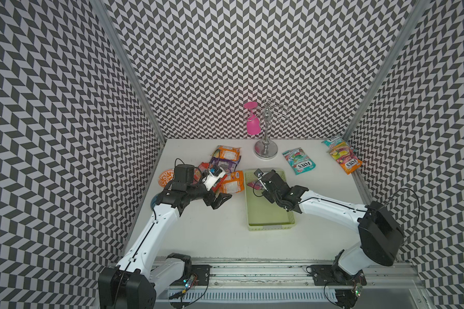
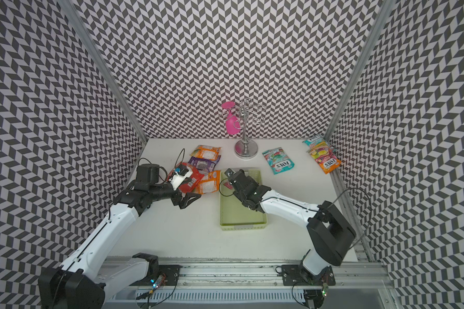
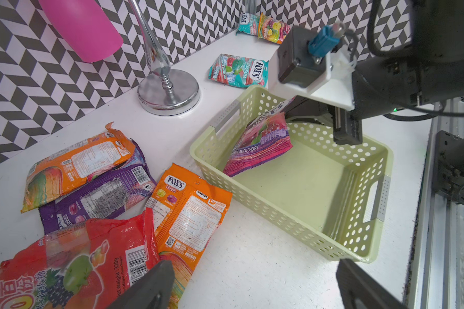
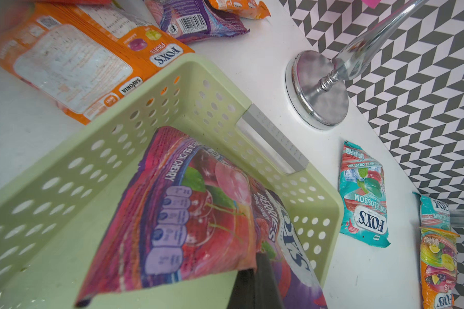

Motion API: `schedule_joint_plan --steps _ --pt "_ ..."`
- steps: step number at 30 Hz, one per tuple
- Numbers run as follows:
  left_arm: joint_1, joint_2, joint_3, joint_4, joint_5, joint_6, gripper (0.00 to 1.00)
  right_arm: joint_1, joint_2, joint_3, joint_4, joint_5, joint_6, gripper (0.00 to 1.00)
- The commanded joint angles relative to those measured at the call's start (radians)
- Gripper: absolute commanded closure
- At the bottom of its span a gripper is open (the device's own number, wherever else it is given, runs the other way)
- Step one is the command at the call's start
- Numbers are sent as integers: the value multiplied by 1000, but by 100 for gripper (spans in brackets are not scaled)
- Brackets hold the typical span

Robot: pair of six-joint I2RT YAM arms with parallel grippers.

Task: Put the candies in the basket
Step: Place the candy in the basket.

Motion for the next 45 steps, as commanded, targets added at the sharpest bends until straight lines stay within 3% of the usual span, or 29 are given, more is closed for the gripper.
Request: schedule_joint_plan --steps 1,8,13,20,30,34,39,45 --pt "6 3 29 13 1 -11 1 5 22 45 95 67 58 100" --pt "6 9 32 10 3 -7 1 5 110 99 22 194 123 100" --pt "6 13 24 19 11 -2 1 9 122 72 50 70 165 100" --pt "6 12 18 20 13 -3 1 10 126 85 -35 -133 163 72" --pt "6 15 34 11 14 -6 1 -2 95 104 -188 -188 102 54" --pt "6 6 17 21 20 -5 1 -6 107 104 -191 -255 115 51" --pt "6 8 32 12 19 -8 1 -23 131 108 -170 -248 145 51" --pt "6 7 34 7 16 -9 1 -79 134 145 -156 -275 155 55"
